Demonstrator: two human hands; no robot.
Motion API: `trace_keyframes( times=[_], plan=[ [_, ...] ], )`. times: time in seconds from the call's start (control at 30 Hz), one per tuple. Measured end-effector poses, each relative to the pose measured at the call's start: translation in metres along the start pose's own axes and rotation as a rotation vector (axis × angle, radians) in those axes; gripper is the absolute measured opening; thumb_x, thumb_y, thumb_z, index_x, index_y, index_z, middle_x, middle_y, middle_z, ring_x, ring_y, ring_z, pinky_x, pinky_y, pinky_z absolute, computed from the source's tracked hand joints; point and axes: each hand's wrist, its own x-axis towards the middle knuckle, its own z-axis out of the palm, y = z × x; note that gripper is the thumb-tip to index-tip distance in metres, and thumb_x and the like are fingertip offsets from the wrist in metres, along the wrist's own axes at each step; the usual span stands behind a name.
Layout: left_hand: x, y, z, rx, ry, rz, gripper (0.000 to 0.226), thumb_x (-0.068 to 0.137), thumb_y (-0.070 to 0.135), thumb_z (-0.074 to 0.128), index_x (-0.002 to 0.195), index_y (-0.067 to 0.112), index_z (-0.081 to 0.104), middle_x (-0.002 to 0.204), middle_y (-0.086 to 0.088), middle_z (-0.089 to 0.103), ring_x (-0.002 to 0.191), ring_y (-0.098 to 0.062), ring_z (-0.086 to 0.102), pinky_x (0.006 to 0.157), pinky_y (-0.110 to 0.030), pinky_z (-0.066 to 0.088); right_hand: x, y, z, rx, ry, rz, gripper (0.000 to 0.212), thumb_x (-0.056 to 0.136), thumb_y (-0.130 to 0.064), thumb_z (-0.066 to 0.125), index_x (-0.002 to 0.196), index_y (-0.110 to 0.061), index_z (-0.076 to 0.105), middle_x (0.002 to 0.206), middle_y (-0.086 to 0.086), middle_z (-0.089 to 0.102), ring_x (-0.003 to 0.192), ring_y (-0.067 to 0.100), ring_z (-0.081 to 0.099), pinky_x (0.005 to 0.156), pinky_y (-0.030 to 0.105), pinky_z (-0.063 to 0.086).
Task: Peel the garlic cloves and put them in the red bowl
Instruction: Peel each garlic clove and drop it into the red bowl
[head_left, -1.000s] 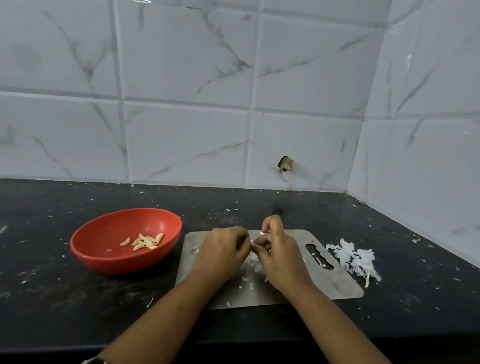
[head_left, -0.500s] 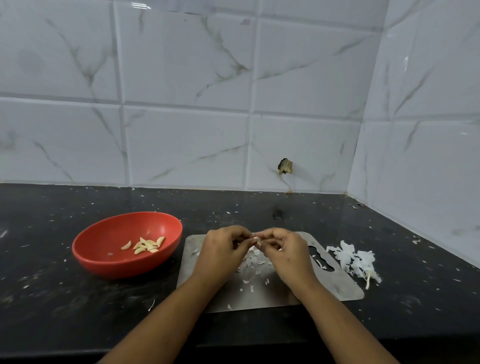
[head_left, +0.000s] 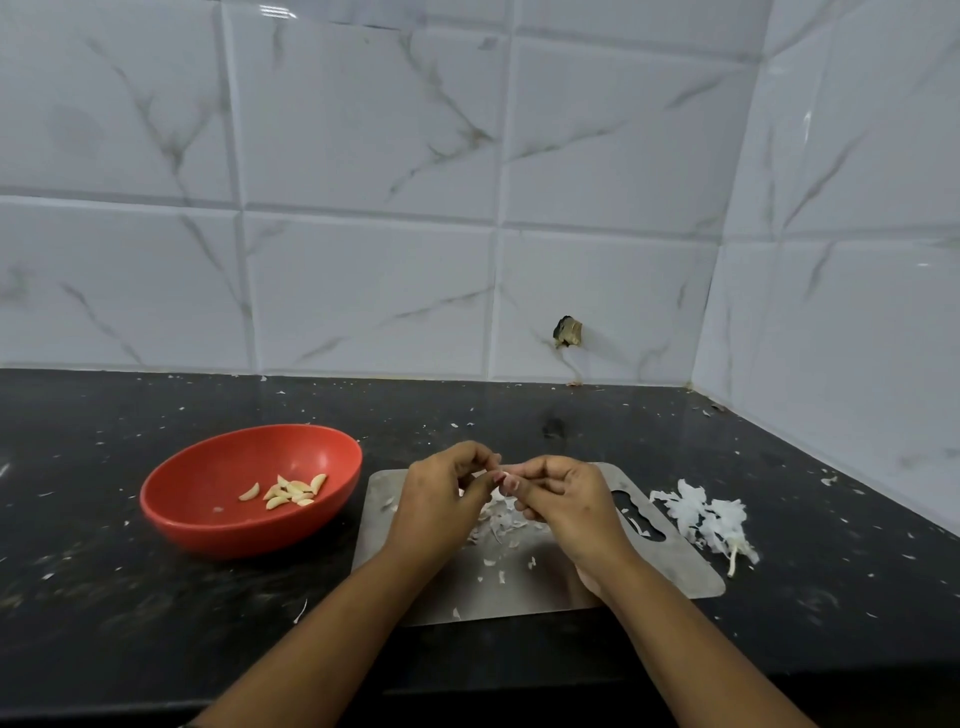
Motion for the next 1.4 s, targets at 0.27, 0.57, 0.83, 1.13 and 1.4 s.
trace_keyframes(
  times=[0.27,0.57,0.83,1.13,1.4],
  plan=[
    [0.000,-0.006,-0.004,-0.017,-0.168,0.021,0.020,0.090,0.005,0.061,0.077,0.019,0.058,0.077,0.001,0.068,0.071,-0.013,0.064,0.069,-0.033,0.054,0.000,0.003,0.000,0.012,-0.045,0.036,0.006,0.082,0.001,0.071,0.084,-0.005,0.072,0.086,0.013,0.075,0.064,0.013,0.061,0.059,0.017,0.049],
    [0.002,-0.005,-0.007,0.050,-0.255,0.090,0.016,0.093,0.007,0.054,0.081,0.017,0.053,0.074,-0.002,0.061,0.069,-0.014,0.055,0.065,-0.028,0.044,0.000,0.006,0.000,-0.055,-0.033,0.010,0.005,0.081,-0.003,0.074,0.084,-0.007,0.073,0.078,0.011,0.074,0.064,0.011,0.065,0.062,0.018,0.050],
    [0.002,-0.010,-0.003,0.128,-0.280,0.120,0.030,0.095,0.005,0.049,0.077,0.027,0.040,0.074,0.008,0.048,0.073,-0.010,0.044,0.068,-0.028,0.038,-0.001,0.009,0.004,-0.292,0.055,-0.164,0.006,0.080,-0.004,0.077,0.085,-0.003,0.074,0.080,0.006,0.074,0.074,0.011,0.071,0.067,0.019,0.055],
    [0.001,-0.012,0.000,0.138,-0.246,0.096,0.032,0.097,0.011,0.046,0.076,0.033,0.037,0.073,0.009,0.046,0.071,-0.007,0.044,0.066,-0.028,0.038,0.000,0.009,0.007,-0.353,0.082,-0.246,0.008,0.082,-0.007,0.075,0.090,-0.006,0.076,0.081,-0.001,0.075,0.075,0.006,0.070,0.070,0.019,0.056],
    [-0.005,-0.001,0.001,0.169,-0.173,0.126,0.014,0.099,0.019,0.045,0.086,0.024,0.044,0.078,0.008,0.049,0.073,-0.012,0.047,0.066,-0.035,0.042,0.001,0.006,0.007,-0.078,0.155,-0.099,0.002,0.085,-0.007,0.072,0.084,-0.007,0.073,0.077,0.004,0.074,0.070,0.010,0.068,0.067,0.021,0.054]
  ],
)
